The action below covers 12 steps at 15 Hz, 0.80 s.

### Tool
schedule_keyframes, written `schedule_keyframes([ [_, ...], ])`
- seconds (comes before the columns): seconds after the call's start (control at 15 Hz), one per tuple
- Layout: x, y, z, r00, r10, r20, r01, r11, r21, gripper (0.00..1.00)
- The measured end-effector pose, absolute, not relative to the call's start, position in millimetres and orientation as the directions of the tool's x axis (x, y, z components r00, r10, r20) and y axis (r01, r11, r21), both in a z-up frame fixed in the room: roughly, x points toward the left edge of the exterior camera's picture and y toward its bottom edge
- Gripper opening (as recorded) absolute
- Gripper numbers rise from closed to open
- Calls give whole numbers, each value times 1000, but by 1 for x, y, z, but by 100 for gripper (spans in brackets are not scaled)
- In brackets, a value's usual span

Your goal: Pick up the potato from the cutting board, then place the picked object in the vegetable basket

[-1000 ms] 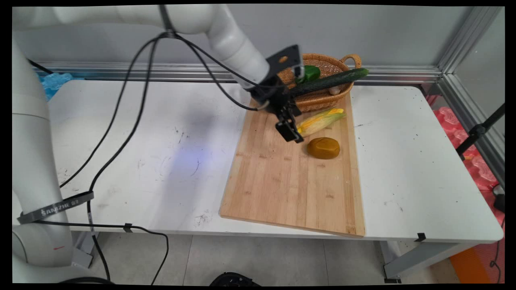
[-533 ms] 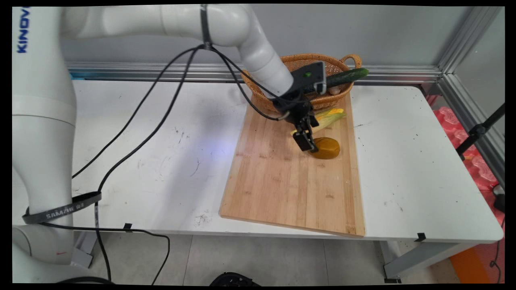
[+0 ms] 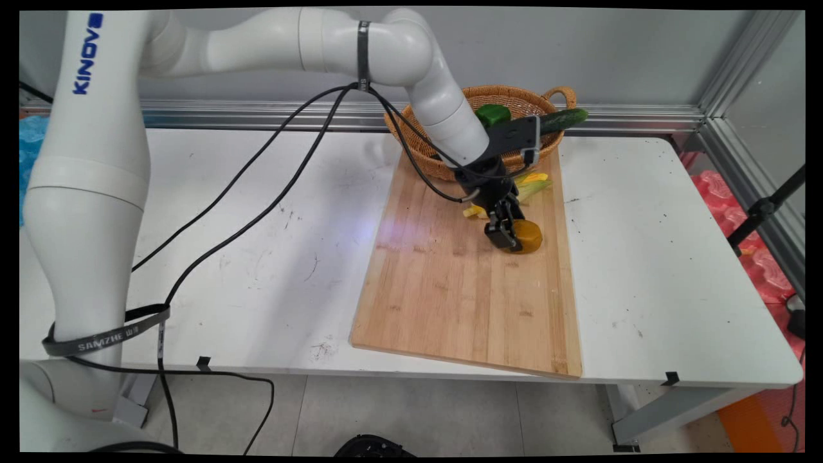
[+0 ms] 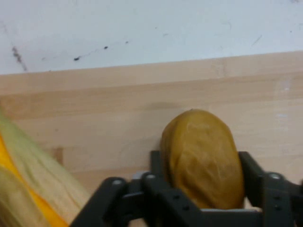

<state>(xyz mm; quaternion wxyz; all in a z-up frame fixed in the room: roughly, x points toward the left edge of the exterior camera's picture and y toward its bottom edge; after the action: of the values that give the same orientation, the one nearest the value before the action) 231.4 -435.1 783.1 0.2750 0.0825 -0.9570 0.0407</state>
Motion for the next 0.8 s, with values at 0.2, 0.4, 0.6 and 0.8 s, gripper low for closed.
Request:
schedule_keyframes([
  [0.2, 227, -437, 785, -838, -118, 533, -157, 987, -29, 0],
  [0.4, 226, -437, 796, -838, -103, 537, -143, 989, -32, 0],
  [0.6, 228, -435, 819, -829, -103, 549, -151, 988, -44, 0],
  [0.8, 236, -433, 849, -807, -146, 573, -214, 975, -53, 0],
])
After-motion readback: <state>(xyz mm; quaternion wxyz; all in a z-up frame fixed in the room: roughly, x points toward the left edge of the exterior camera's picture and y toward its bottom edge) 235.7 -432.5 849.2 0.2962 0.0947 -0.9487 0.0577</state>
